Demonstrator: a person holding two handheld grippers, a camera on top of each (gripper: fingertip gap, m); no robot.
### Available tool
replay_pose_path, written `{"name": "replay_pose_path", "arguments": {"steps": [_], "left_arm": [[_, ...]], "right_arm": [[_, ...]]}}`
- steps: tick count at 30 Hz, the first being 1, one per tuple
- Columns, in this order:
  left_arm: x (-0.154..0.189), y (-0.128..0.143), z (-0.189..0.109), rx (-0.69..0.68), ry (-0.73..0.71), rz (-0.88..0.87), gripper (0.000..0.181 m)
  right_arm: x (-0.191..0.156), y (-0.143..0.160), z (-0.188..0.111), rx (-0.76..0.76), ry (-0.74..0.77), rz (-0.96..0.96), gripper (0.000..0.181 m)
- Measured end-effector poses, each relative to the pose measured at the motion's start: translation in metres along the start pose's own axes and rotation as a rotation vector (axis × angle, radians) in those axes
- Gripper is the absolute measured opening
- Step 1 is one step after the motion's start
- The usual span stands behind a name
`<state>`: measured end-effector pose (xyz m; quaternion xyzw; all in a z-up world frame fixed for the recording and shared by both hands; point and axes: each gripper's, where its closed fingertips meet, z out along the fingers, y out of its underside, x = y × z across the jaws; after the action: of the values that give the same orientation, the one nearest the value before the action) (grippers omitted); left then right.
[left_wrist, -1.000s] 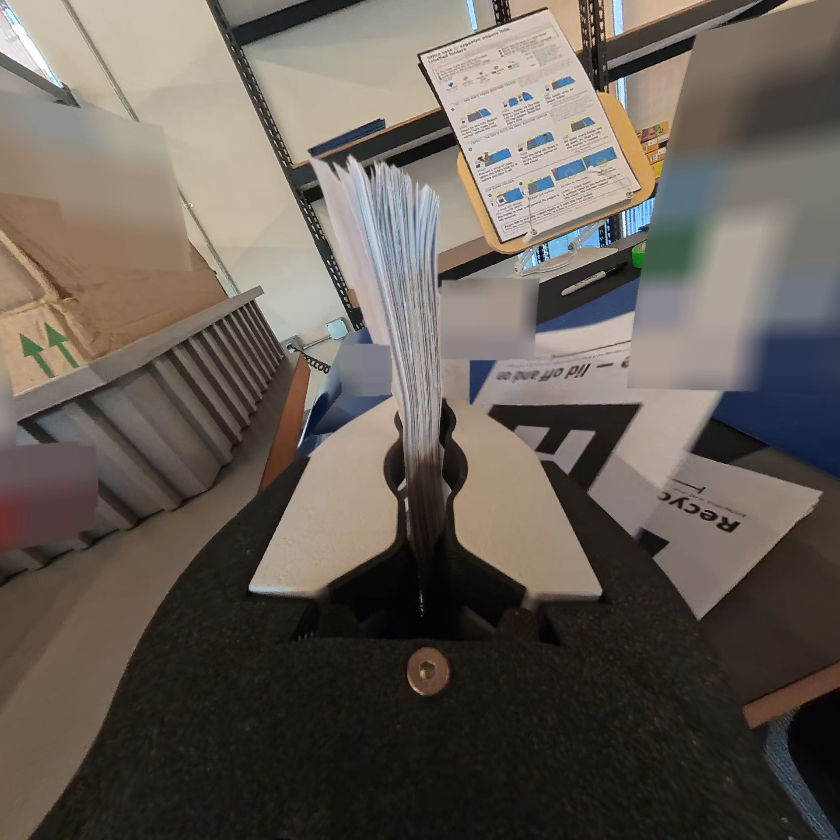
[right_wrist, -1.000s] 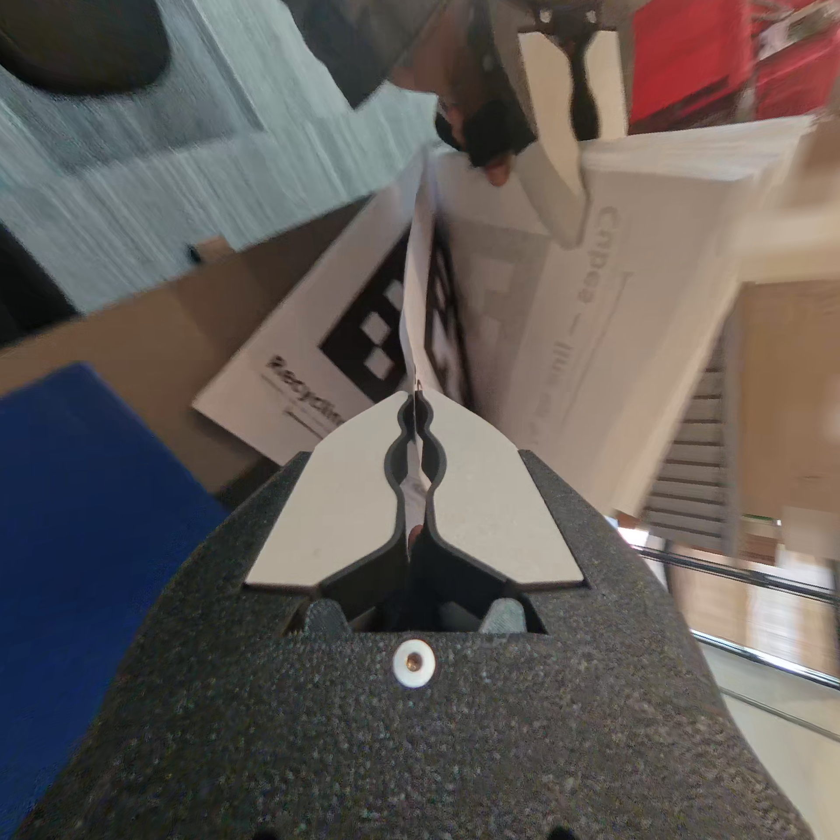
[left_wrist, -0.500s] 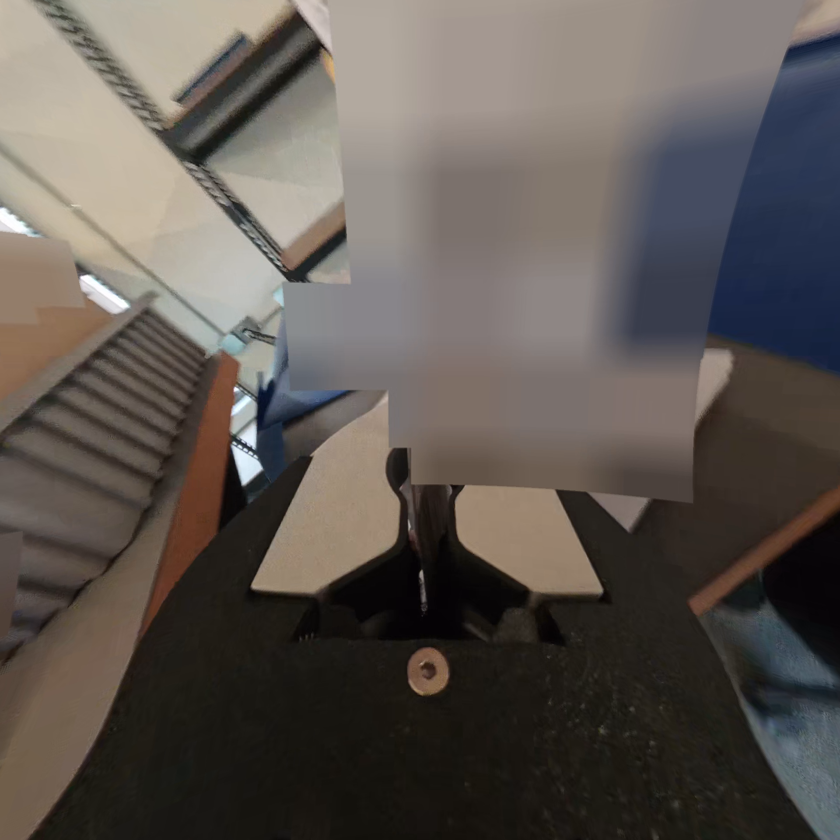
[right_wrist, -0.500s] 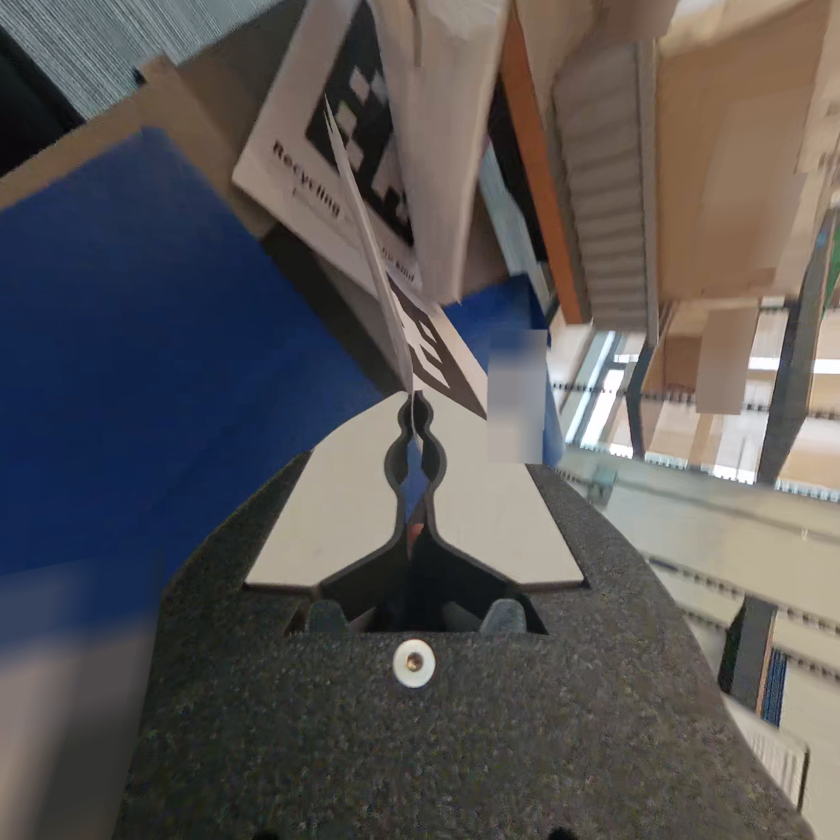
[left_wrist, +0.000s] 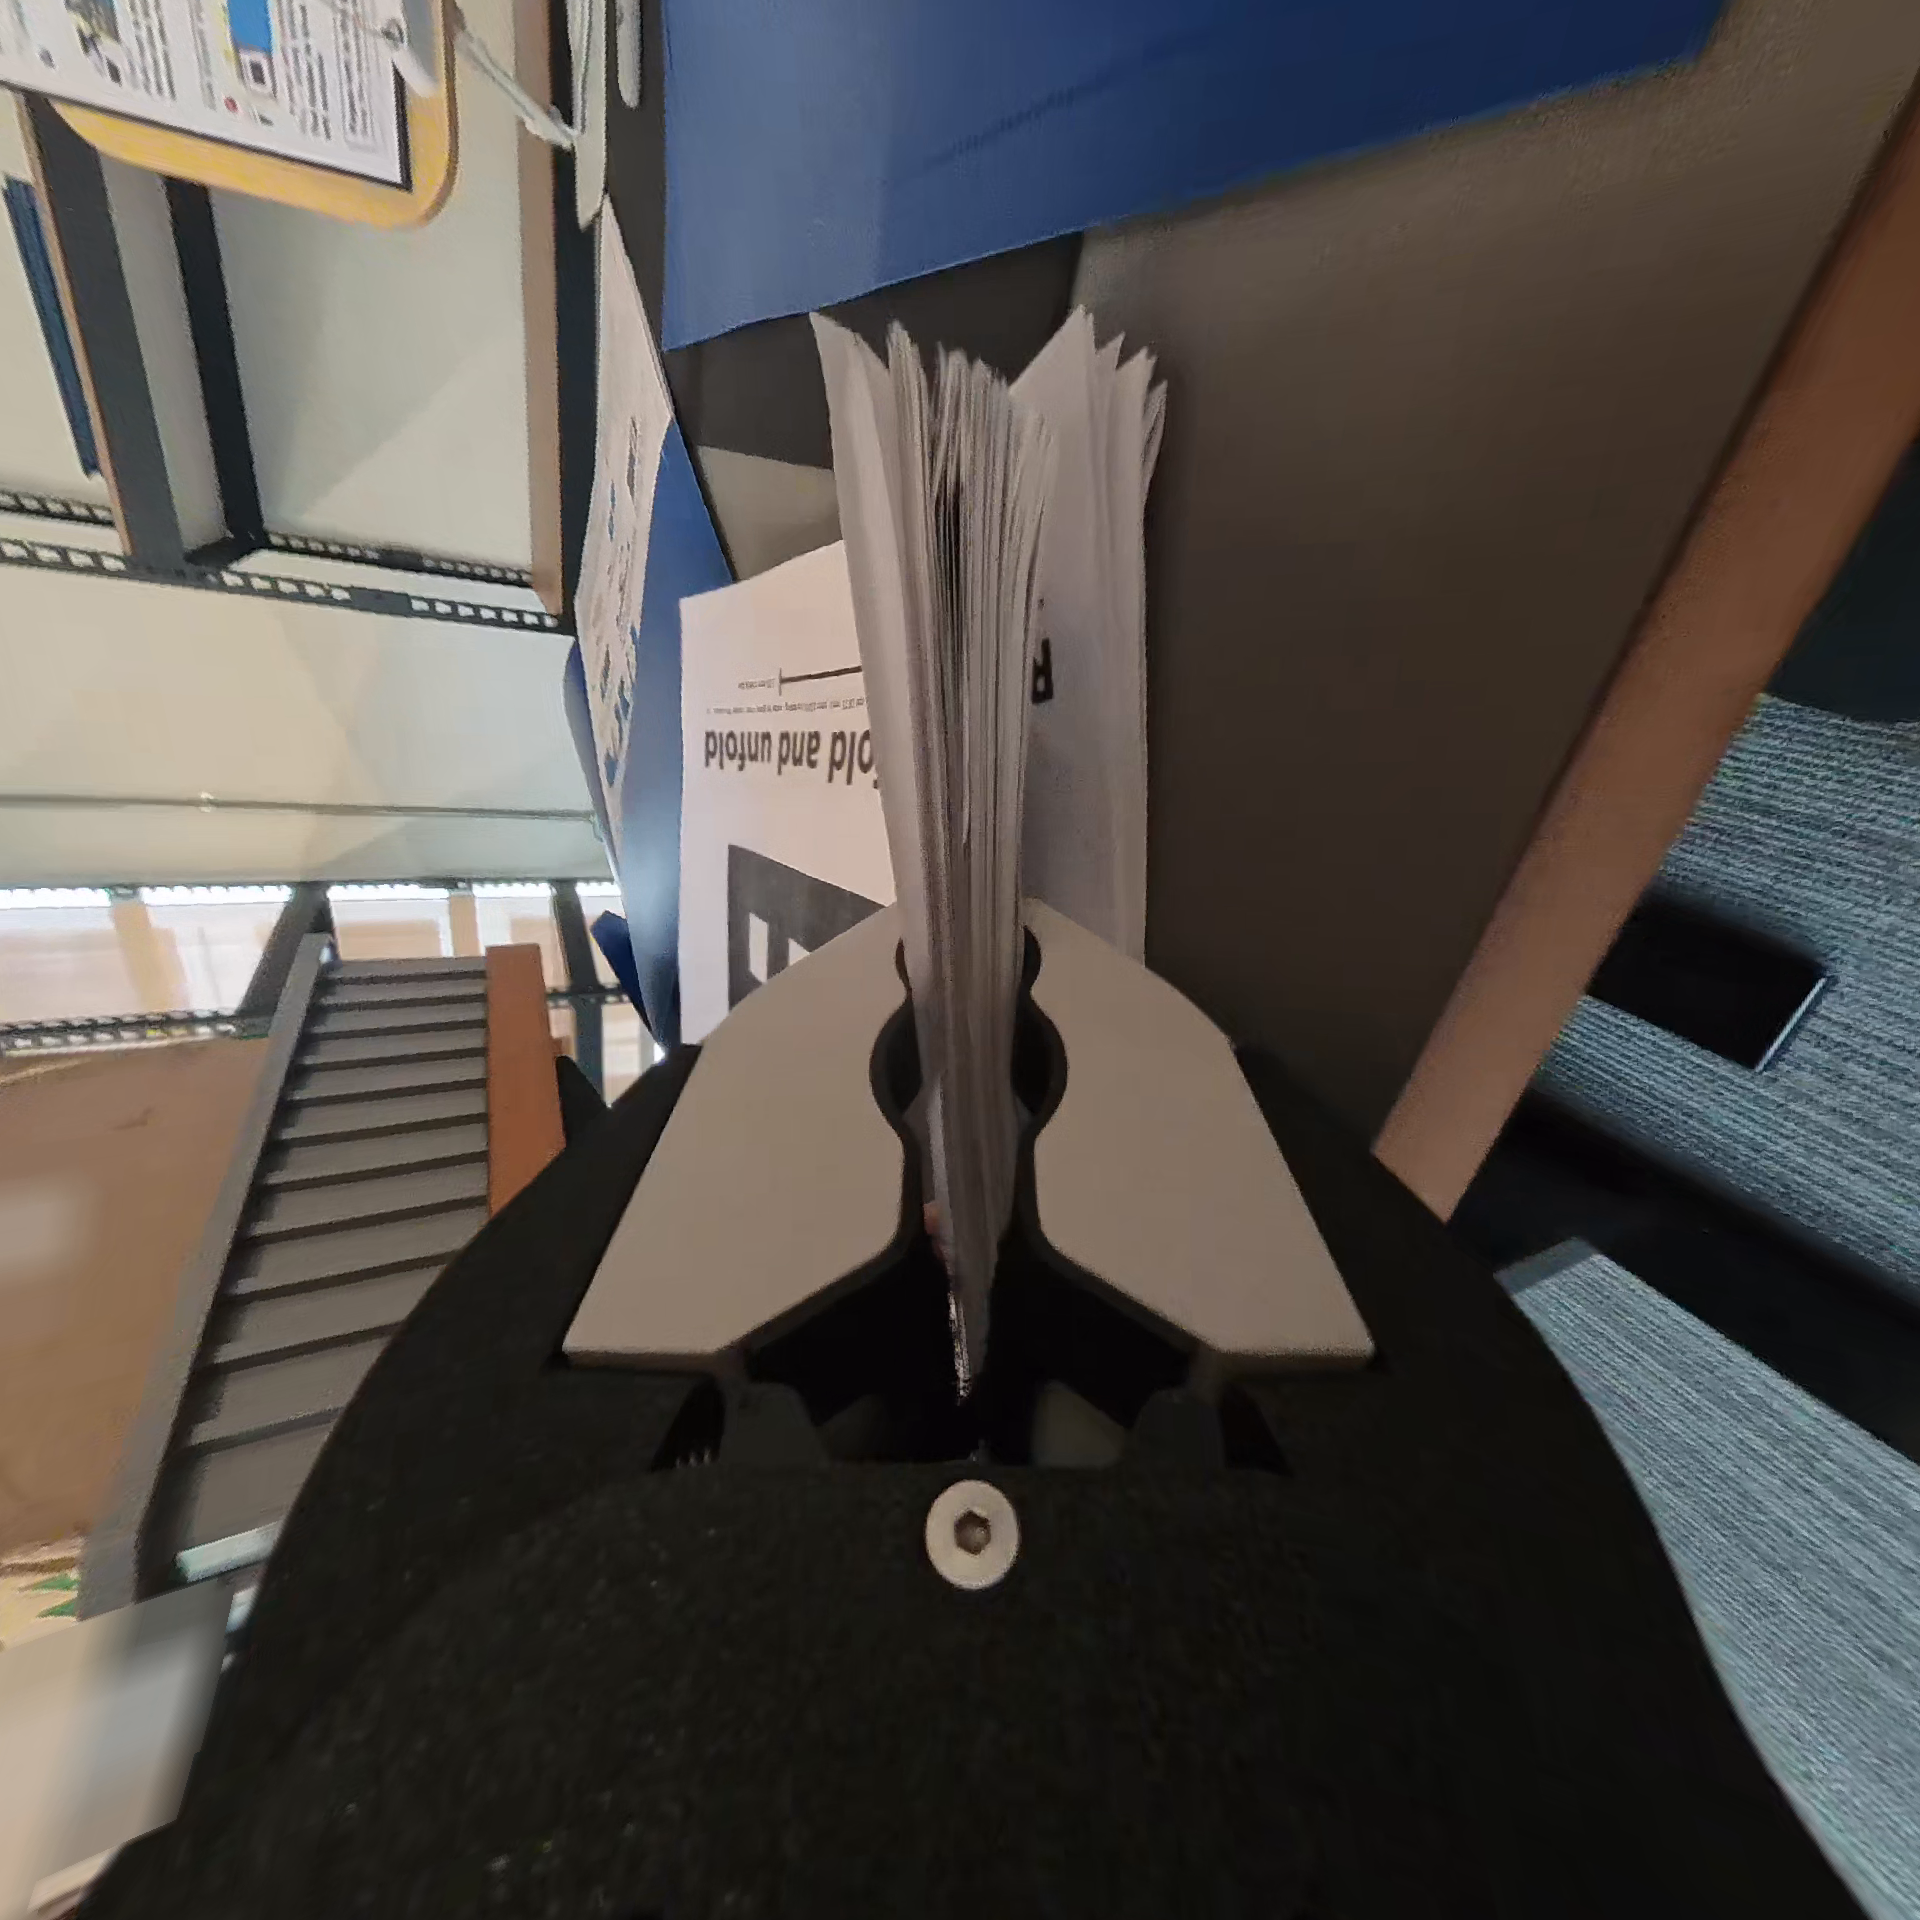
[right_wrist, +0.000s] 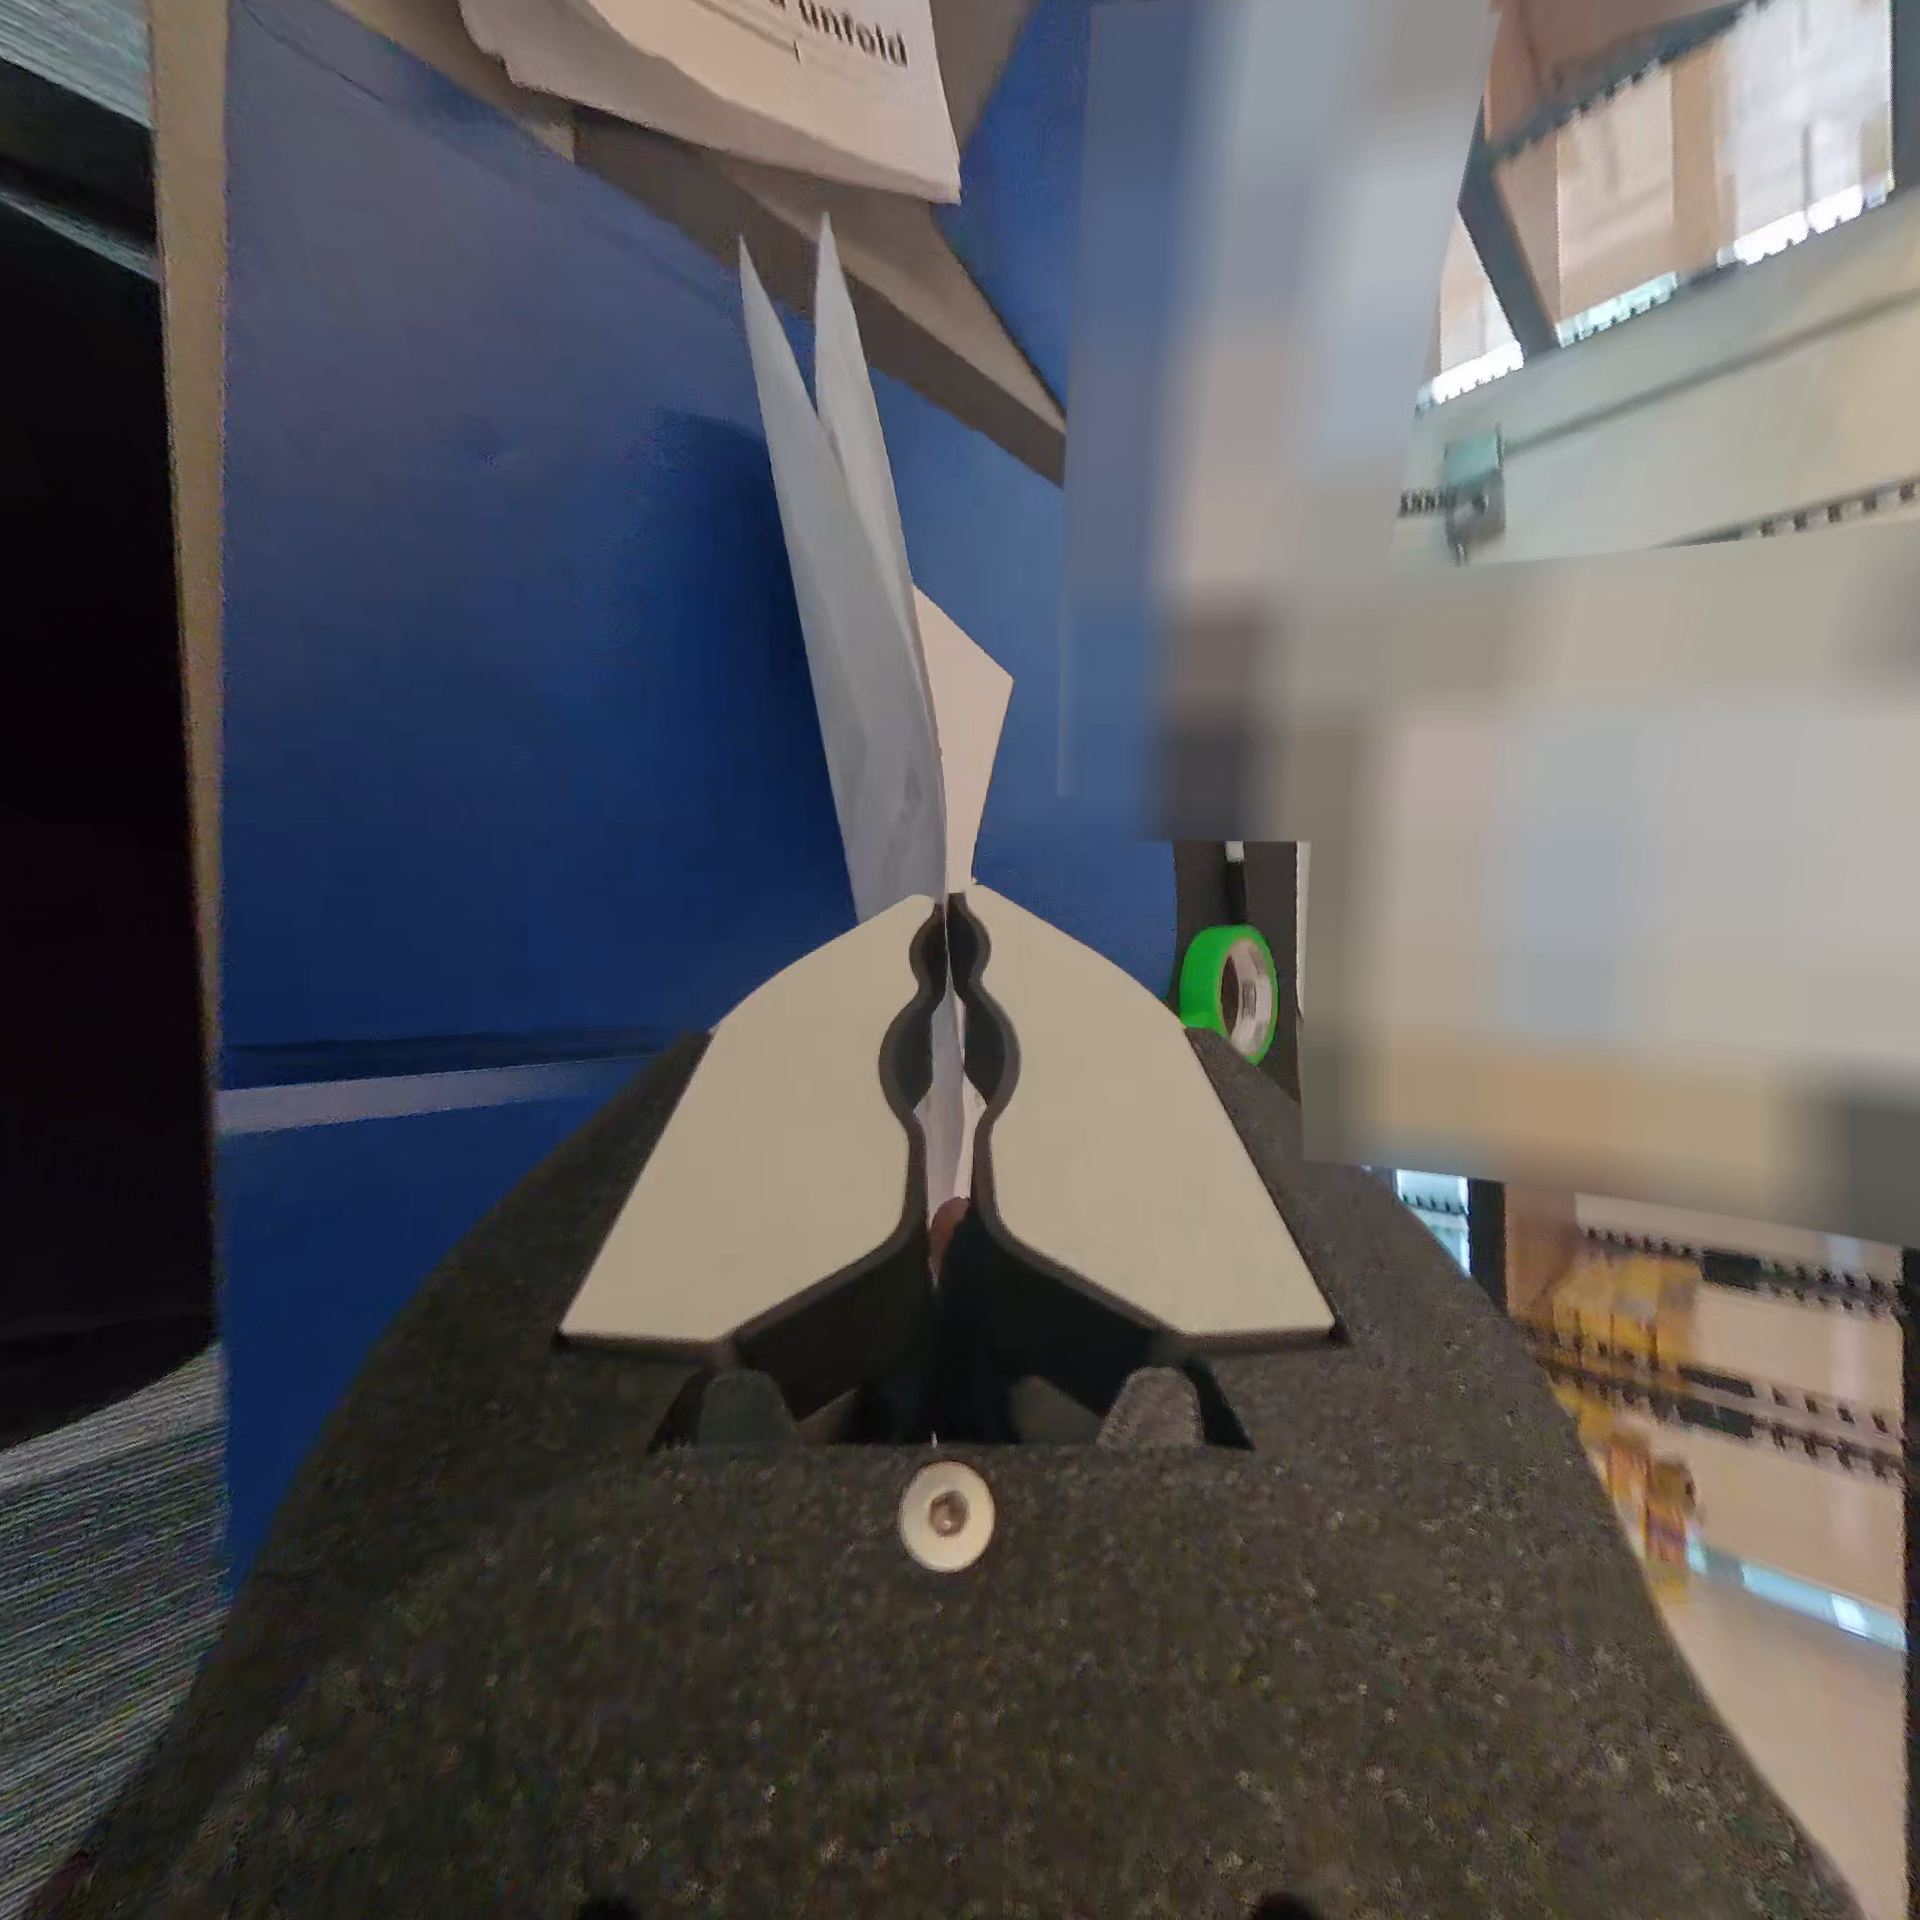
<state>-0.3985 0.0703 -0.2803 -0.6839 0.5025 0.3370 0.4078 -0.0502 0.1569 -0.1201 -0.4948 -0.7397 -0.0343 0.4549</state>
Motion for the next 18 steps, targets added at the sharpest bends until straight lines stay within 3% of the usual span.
{"name": "replay_pose_path", "arguments": {"steps": [3,6,7,9,10,11,13,15,16,18], "left_arm": [[0.002,0.008,-0.007,0.057,0.02,0.002,0.013],[0.004,0.018,-0.017,0.091,0.102,-0.116,0.02],[0.0,0.021,-0.022,0.081,0.118,-0.2,0.036],[-0.019,0.022,-0.036,0.067,0.095,-0.431,0.088],[-0.03,0.02,-0.046,0.058,0.075,-0.572,0.101],[-0.043,0.016,-0.058,0.057,0.03,-0.711,0.101],[-0.062,-0.013,-0.087,0.171,-0.022,-0.968,0.104],[-0.071,-0.055,-0.113,0.375,-0.035,-1.29,0.08],[-0.069,-0.081,-0.121,0.505,0.026,-1.468,0.069],[-0.039,-0.128,-0.112,0.607,0.263,-1.799,0.066]], "right_arm": [[-0.048,-0.017,0.009,-0.039,-0.022,0.108,0.0],[-0.095,-0.028,0.031,-0.092,-0.051,0.156,0.0],[-0.105,-0.029,0.038,-0.11,-0.055,0.17,0.0],[-0.119,-0.032,0.046,-0.106,-0.078,0.25,0.0],[-0.12,-0.034,0.049,-0.086,-0.082,0.313,0.0],[-0.122,-0.036,0.05,-0.059,-0.096,0.387,0.0],[-0.124,-0.041,0.053,0.013,-0.129,0.54,0.0],[-0.126,-0.048,0.053,0.125,-0.174,0.706,0.0],[-0.127,-0.054,0.052,0.202,-0.21,0.798,0.0],[-0.132,-0.063,0.051,0.317,-0.264,0.937,0.0]]}}
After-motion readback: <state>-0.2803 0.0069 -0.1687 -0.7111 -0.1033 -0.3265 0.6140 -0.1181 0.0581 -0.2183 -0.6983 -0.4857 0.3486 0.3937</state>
